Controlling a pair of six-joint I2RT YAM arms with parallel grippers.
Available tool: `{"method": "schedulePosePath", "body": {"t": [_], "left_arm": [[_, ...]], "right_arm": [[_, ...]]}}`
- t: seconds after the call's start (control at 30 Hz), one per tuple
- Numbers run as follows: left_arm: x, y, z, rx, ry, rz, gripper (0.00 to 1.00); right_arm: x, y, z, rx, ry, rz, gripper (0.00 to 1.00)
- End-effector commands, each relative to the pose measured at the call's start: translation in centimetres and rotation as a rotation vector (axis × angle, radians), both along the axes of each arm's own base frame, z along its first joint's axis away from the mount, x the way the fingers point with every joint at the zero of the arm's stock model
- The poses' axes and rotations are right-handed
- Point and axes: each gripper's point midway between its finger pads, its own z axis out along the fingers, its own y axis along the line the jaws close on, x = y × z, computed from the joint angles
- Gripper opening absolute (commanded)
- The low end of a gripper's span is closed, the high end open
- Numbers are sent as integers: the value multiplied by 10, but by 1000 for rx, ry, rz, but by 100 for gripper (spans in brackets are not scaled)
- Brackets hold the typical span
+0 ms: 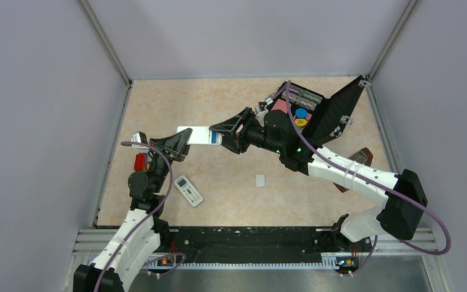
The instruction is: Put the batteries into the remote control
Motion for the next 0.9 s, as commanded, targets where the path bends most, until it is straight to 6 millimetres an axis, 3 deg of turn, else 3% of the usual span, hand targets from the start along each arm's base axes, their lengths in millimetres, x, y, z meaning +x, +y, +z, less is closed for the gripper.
{"method": "schedulePosePath", "body": {"t": [0.0, 0.53, 0.87], "left_arm": [[-22, 10, 58, -54, -227, 33, 0], [-22, 22, 64, -146, -228, 54, 0], [-7, 30, 49, -246, -97, 54, 0]], "right_arm": [[-18, 3, -20, -29, 57, 76, 48], [-18, 5, -24, 6, 56, 74, 25], [-13, 8, -13, 7, -78, 79, 12]]}}
